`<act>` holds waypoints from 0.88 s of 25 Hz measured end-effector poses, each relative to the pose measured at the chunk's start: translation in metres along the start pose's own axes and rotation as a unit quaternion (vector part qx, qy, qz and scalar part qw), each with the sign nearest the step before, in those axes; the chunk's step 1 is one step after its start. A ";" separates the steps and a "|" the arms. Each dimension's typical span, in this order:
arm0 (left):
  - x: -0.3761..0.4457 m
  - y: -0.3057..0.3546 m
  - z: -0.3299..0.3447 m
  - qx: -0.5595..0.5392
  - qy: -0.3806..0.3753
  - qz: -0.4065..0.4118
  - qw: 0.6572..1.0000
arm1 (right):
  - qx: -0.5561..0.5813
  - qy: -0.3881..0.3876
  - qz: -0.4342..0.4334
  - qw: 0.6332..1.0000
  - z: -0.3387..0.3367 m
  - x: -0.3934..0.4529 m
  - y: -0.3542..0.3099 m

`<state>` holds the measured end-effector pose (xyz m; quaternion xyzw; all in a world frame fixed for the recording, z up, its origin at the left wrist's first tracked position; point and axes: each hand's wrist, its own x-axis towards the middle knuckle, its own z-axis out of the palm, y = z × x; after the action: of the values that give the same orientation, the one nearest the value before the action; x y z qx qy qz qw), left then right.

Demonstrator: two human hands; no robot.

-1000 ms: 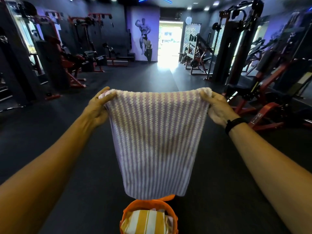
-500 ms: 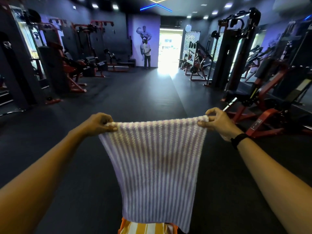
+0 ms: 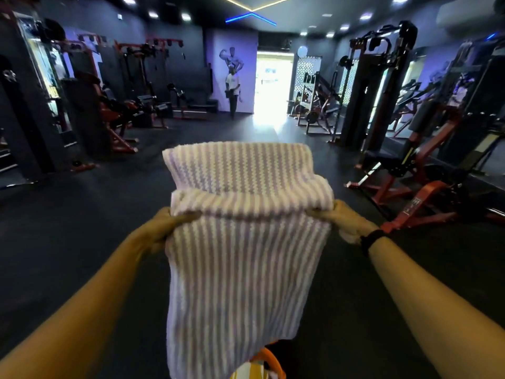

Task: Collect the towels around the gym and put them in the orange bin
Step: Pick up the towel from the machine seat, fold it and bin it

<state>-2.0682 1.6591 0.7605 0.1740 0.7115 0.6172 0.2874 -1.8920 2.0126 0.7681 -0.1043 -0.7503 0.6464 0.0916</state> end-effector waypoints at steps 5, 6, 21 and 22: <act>0.006 0.003 -0.014 -0.049 0.041 -0.016 0.998 | -0.028 -0.001 0.022 0.999 0.009 0.006 0.001; 0.003 0.000 -0.015 -0.085 0.066 -0.028 0.994 | -0.012 0.045 0.005 0.999 0.012 0.006 0.005; -0.002 -0.036 -0.002 0.027 -0.015 0.014 0.999 | 0.051 0.109 0.006 0.993 0.004 0.001 0.036; -0.004 -0.031 0.004 0.016 -0.038 0.037 0.998 | 0.059 0.094 0.001 0.994 -0.002 0.002 0.031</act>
<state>-2.0593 1.6545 0.7311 0.2275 0.7028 0.6091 0.2885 -1.8920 2.0198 0.7374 -0.1596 -0.6992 0.6766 0.1670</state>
